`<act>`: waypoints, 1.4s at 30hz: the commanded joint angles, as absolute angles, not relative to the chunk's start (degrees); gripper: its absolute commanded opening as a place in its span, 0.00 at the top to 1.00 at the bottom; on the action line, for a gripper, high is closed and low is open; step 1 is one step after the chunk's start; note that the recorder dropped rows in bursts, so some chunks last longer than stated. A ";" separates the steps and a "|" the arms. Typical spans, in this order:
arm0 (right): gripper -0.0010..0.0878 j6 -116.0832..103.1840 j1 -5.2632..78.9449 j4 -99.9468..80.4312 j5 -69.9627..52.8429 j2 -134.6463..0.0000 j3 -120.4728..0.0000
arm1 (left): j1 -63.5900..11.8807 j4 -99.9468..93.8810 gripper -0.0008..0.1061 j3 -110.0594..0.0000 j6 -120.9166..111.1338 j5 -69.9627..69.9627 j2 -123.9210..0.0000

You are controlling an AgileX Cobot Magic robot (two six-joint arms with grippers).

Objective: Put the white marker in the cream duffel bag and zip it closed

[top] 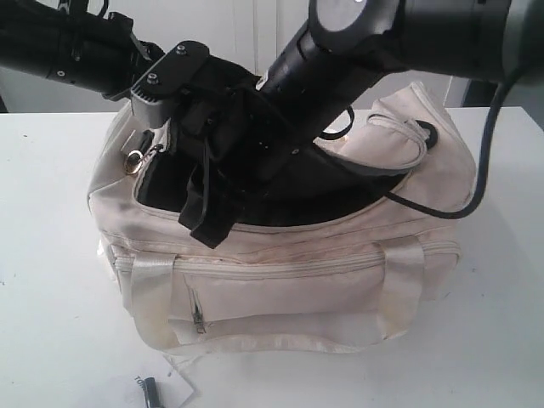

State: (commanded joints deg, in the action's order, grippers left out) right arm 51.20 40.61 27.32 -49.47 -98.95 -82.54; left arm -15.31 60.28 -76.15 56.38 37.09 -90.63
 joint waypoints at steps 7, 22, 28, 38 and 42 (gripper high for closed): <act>0.81 50.94 40.61 29.02 -49.47 -100.21 -82.54 | -15.31 59.44 0.99 -76.15 56.29 35.70 -90.63; 0.99 51.81 40.61 31.25 -56.71 -98.24 -82.54 | -15.31 62.49 0.99 -78.18 53.90 25.82 -95.49; 0.99 53.15 40.61 31.63 -57.80 -98.24 -82.54 | -15.31 62.49 0.99 -83.66 54.15 18.90 -99.66; 0.99 54.02 40.61 33.32 -57.94 -98.24 -82.54 | -15.31 64.38 0.99 -84.01 54.15 8.91 -104.13; 0.99 54.02 40.61 34.33 -58.03 -98.24 -82.54 | -15.31 66.65 0.99 -84.10 54.15 5.69 -105.48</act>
